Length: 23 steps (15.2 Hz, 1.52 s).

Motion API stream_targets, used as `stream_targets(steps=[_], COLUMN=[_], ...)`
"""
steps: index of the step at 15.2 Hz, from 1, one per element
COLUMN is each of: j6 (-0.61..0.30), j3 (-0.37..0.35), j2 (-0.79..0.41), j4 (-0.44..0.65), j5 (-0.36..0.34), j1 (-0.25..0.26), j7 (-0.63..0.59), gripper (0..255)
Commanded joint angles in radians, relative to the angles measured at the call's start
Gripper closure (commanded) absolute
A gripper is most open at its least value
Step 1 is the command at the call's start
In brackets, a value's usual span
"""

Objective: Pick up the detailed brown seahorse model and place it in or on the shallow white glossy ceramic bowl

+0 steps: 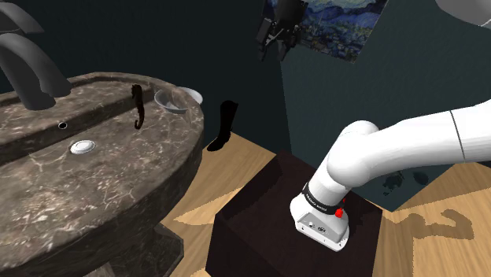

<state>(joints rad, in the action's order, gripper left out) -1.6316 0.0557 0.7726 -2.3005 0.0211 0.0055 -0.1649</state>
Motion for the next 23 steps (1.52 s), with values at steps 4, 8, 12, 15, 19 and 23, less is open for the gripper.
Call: stream_targets(steps=[4, 8, 12, 15, 19, 23], j6=[-0.039, -0.09, -0.134, -0.161, -0.182, -0.18], j3=[-0.078, -0.179, -0.275, -0.343, -0.426, -0.494], j2=[-0.049, -0.139, -0.254, -0.355, -0.507, -0.681], j4=[0.008, 0.044, 0.108, 0.174, 0.287, 0.429], j5=[0.03, 0.059, 0.067, 0.056, 0.014, -0.06], j1=[0.003, 0.001, -0.006, -0.016, -0.026, -0.025], j7=[-0.116, -0.27, -0.425, -0.543, -0.707, -0.877], gripper=[0, 0, 0, 0, 0, 0])
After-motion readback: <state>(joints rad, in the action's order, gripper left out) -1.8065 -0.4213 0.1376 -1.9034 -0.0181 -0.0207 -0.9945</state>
